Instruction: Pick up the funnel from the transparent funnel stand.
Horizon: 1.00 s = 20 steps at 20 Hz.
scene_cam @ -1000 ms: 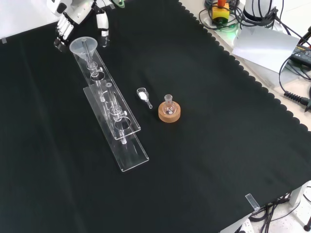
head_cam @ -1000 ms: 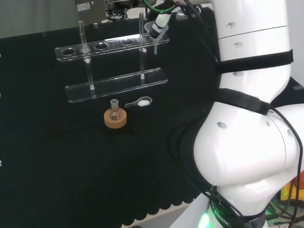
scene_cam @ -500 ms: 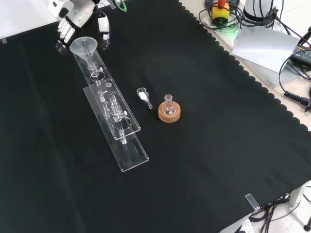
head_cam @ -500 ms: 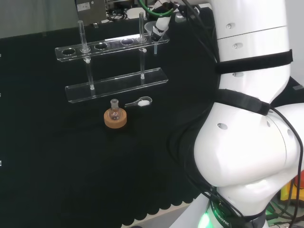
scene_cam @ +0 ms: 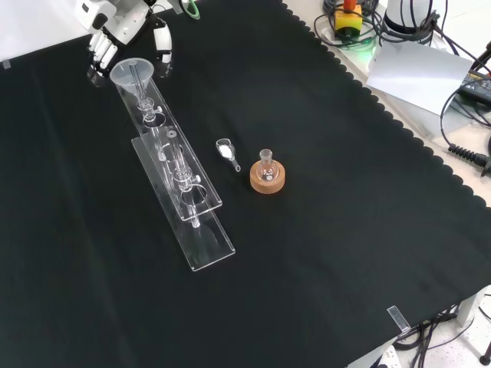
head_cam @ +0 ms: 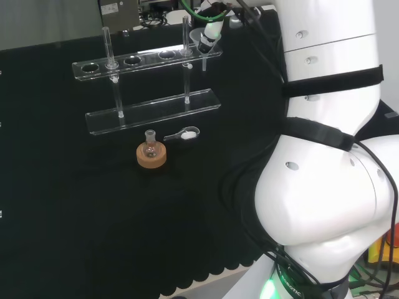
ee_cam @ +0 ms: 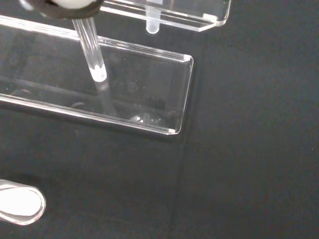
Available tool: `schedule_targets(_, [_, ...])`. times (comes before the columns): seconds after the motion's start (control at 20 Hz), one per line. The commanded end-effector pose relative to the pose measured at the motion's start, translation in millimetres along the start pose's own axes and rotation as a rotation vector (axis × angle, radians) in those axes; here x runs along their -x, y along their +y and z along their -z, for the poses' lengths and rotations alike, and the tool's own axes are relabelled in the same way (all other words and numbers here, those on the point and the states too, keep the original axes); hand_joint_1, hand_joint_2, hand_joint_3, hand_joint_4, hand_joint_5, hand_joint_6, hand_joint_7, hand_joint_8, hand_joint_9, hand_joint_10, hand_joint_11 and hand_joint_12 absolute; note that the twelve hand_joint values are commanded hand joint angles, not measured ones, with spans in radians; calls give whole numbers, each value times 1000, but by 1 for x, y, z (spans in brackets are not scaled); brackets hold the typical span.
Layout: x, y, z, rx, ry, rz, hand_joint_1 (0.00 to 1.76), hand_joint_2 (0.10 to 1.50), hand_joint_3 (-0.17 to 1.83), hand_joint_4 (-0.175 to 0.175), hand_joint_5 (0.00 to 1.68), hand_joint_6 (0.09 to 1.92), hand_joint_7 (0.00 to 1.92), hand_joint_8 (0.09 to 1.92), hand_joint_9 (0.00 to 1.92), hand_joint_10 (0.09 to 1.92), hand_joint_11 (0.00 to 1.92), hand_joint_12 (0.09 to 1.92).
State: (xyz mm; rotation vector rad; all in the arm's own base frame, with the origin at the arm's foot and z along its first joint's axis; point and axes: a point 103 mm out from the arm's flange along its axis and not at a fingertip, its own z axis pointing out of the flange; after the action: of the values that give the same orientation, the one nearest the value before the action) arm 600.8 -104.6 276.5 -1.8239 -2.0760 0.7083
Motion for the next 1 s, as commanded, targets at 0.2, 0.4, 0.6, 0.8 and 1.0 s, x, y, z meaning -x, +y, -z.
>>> schedule_targets(0.2, [-5,3,-1,-34,-37,-9,743,727,389,-36,114,87,0,386,288,733,182,1410])
schedule_targets(0.4, [-6,3,1,-39,-53,-18,748,715,417,-36,126,87,0,422,323,713,181,1409])
schedule_targets(0.6, [-6,3,2,-42,-87,-21,758,702,453,-38,157,87,0,488,389,673,184,1406])
schedule_targets(0.8, [-4,2,3,-42,-127,-44,789,701,487,-40,226,87,14,581,481,632,197,1396])
schedule_targets(1.0, [-11,3,5,-13,-161,-52,815,708,508,-38,299,87,75,625,537,618,195,1385])
